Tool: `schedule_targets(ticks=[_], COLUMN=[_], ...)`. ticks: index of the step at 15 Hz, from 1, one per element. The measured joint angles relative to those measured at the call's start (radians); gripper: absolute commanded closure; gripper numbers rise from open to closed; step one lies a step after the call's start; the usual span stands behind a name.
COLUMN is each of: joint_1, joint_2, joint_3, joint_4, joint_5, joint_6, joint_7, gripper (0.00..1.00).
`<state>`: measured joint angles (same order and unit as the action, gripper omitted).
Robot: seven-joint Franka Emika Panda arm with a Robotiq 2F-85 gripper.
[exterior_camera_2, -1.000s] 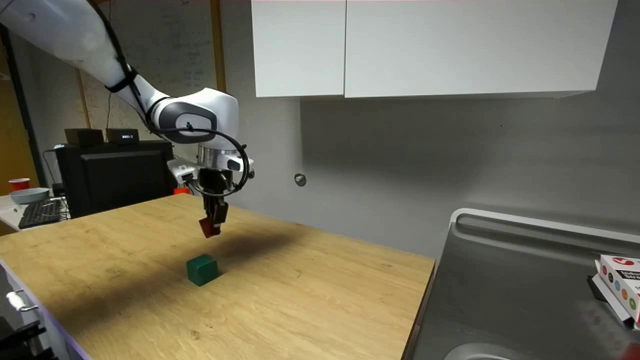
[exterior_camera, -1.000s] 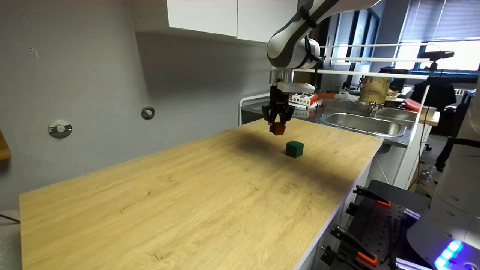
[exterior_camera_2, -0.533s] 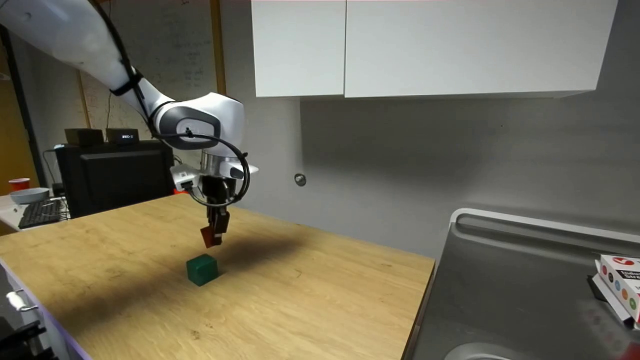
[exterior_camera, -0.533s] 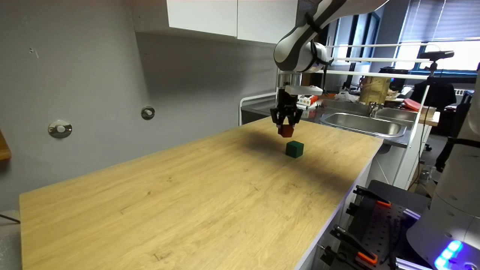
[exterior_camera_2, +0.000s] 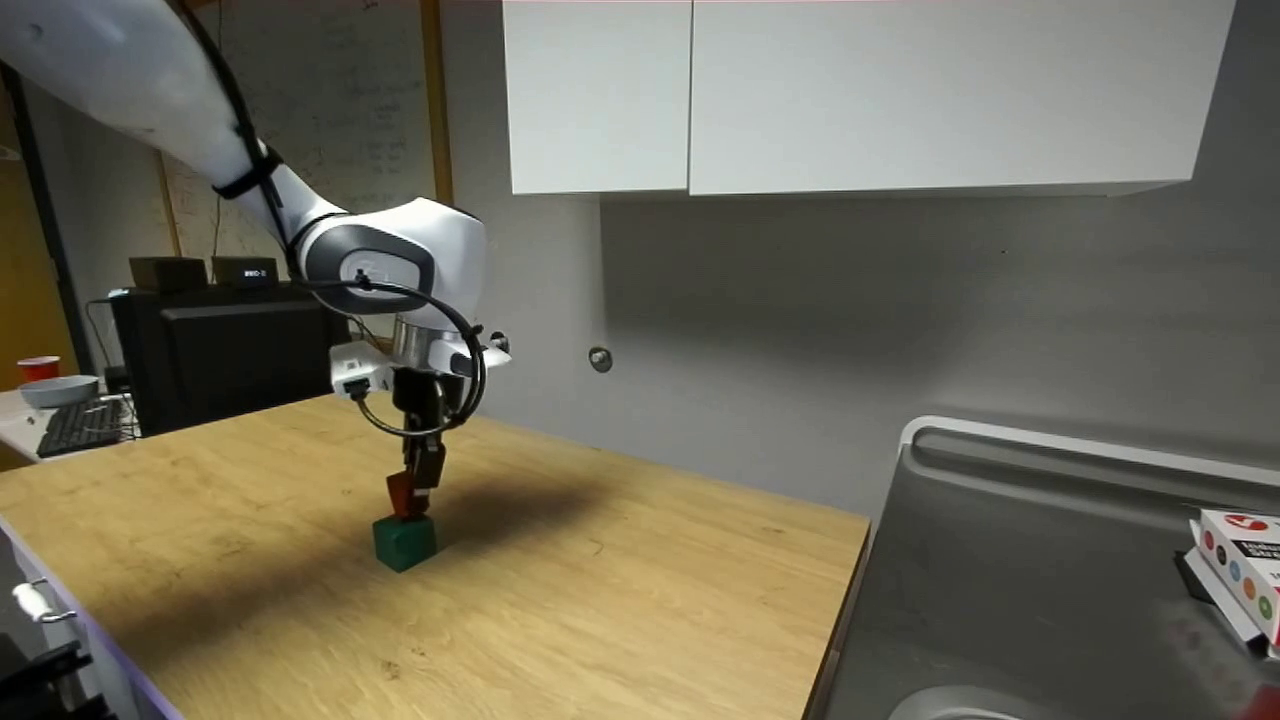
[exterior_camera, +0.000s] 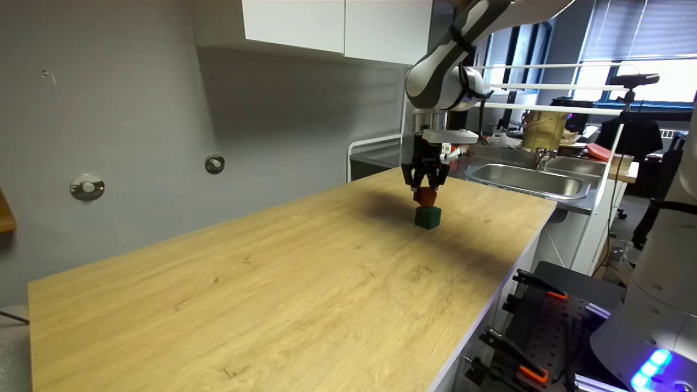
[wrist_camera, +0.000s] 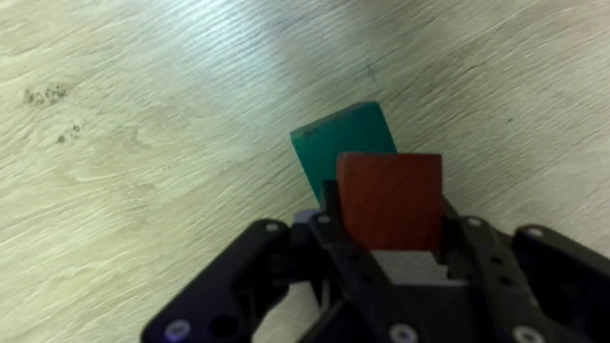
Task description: Put the orange cube on the green cube
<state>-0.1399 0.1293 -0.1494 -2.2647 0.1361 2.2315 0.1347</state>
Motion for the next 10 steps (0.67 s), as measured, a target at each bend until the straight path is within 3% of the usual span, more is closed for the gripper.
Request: schedule_targets(ticks=[1,2,3,5,8,10], joint_1=[-0.001,-0.002,-0.003,-0.005,-0.005,-0.005], joint_2=[-0.003,-0.005,-0.007,-0.008,-0.008,-0.008], joint_3=[-0.002,-0.003,-0.004,-0.004,-0.004,-0.004], joint_4=[-0.007,-0.013,-0.018,-0.025,-0.030,-0.031], joint_5=[0.000,0.001,0.001,0.002,0.004,0.004], joint_6=[0.000,0.000,0.000,0.000,0.000,0.000], joint_7=[0.000,0.001,0.001,0.003,0.009,0.012], gripper=[0.78,0.64,0.31,0.27,0.03,0.00])
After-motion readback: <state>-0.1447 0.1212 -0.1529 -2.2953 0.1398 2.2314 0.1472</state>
